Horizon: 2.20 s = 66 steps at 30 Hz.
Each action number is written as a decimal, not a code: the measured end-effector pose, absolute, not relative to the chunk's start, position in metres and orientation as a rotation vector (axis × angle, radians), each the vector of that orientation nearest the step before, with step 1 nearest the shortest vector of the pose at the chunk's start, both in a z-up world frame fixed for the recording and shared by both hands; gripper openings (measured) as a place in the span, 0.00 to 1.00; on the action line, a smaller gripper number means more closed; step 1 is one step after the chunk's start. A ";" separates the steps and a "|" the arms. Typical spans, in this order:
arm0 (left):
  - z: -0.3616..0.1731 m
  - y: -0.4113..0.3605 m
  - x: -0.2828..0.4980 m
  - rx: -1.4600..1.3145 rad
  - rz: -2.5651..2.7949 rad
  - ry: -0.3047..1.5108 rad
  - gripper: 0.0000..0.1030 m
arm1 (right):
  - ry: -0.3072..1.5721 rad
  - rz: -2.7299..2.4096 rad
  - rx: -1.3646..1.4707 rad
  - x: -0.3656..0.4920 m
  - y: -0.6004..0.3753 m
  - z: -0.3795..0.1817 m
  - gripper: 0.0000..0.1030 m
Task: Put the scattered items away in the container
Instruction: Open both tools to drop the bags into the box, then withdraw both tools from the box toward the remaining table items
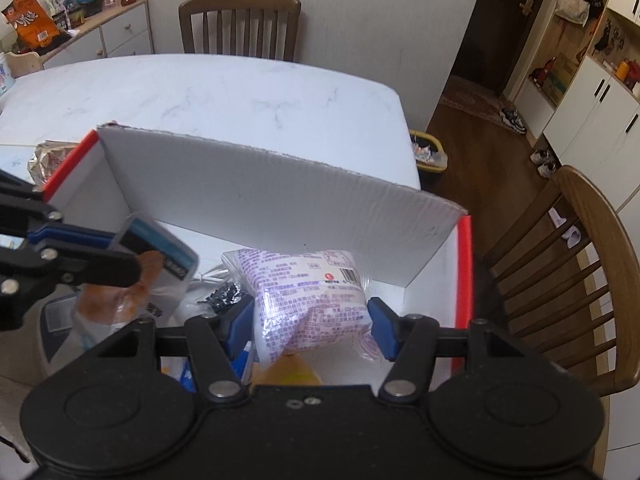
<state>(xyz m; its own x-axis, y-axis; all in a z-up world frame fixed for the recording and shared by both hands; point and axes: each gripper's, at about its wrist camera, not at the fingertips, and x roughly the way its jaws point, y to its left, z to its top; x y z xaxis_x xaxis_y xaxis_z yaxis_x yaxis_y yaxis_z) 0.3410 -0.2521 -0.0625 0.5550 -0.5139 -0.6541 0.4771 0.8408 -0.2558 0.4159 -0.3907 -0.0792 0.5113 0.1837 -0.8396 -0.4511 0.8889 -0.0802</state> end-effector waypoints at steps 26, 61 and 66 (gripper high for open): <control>-0.081 -0.256 0.358 -0.036 -0.581 0.921 0.06 | 1.071 0.388 -0.249 0.433 -0.388 -0.097 0.64; -0.052 -0.244 0.320 -0.042 -0.558 0.821 0.63 | 0.951 0.404 -0.133 0.378 -0.401 -0.038 0.73; -0.046 -0.241 0.311 -0.044 -0.547 0.801 0.72 | 0.936 0.421 -0.114 0.367 -0.401 -0.032 0.77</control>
<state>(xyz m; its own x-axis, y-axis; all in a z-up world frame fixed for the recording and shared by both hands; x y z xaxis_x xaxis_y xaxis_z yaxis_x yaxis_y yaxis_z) 0.3110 -0.2408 -0.0459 0.5655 -0.4814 -0.6697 0.4490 0.8608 -0.2397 0.3673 -0.4015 -0.0315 0.5184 0.3010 -0.8004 -0.3984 0.9132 0.0854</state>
